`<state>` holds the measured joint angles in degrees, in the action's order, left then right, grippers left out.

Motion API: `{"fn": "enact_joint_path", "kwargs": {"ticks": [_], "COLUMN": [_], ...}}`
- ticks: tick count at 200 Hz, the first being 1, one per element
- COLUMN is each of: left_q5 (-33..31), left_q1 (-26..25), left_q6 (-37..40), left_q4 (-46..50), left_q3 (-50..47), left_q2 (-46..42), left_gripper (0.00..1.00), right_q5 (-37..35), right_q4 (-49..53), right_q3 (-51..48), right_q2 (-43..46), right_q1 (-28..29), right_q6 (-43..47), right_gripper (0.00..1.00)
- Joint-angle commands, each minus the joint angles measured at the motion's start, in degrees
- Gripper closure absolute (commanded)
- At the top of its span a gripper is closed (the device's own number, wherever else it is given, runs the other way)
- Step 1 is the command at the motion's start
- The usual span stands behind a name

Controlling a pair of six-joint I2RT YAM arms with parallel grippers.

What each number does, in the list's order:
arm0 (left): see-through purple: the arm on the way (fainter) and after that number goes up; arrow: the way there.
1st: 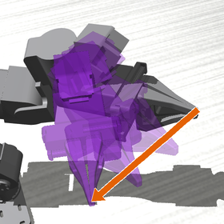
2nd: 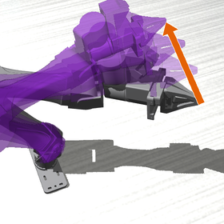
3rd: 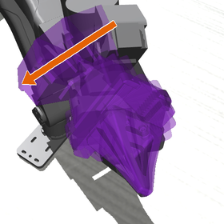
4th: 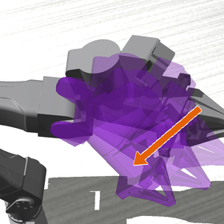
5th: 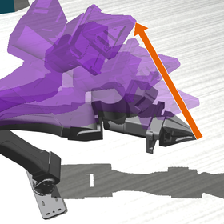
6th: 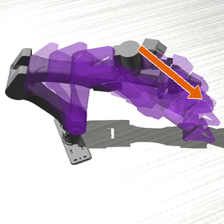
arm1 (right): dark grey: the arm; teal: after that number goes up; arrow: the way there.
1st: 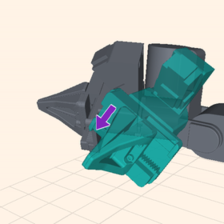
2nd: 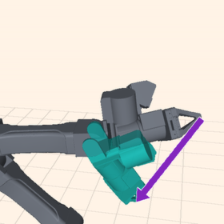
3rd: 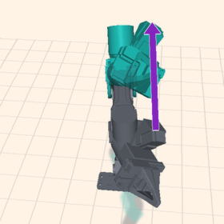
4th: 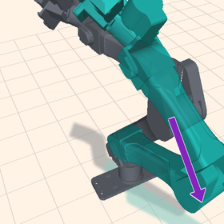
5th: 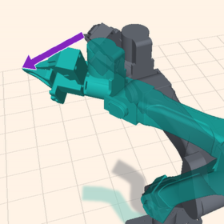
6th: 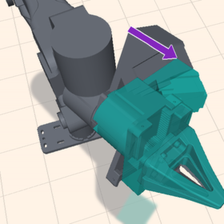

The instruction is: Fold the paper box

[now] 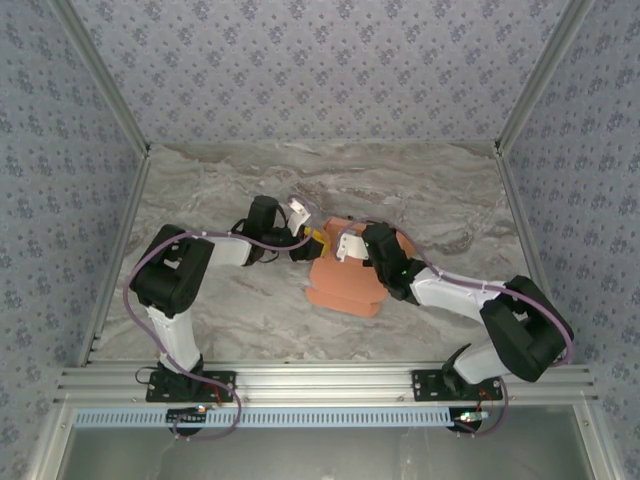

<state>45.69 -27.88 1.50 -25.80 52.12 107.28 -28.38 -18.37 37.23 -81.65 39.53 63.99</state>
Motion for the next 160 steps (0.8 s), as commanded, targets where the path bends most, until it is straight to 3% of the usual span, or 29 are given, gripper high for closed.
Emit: {"fn": "enact_joint_path", "kwargs": {"ticks": [1, 68, 160], "left_q5": [2.3, -4.2, -19.2], "left_q1": [-0.3, -0.8, -4.7], "left_q6": [0.4, -1.5, -1.9], "left_q4": [-2.2, -4.6, -11.7], "left_q3": [-0.3, 0.3, -2.7], "left_q2": [0.8, 1.9, 0.6], "left_gripper": [0.55, 0.66, 0.64], "right_q5": [-0.6, 0.4, 1.6], "right_q4": [1.7, 3.3, 4.4], "right_q3": [1.3, 1.7, 2.1], "right_q2": [-0.6, -0.2, 0.0], "right_q1": [0.2, 0.2, 0.3], "right_q6": [-0.9, -2.2, -3.4], "right_gripper": [1.00, 1.00, 1.00]}}
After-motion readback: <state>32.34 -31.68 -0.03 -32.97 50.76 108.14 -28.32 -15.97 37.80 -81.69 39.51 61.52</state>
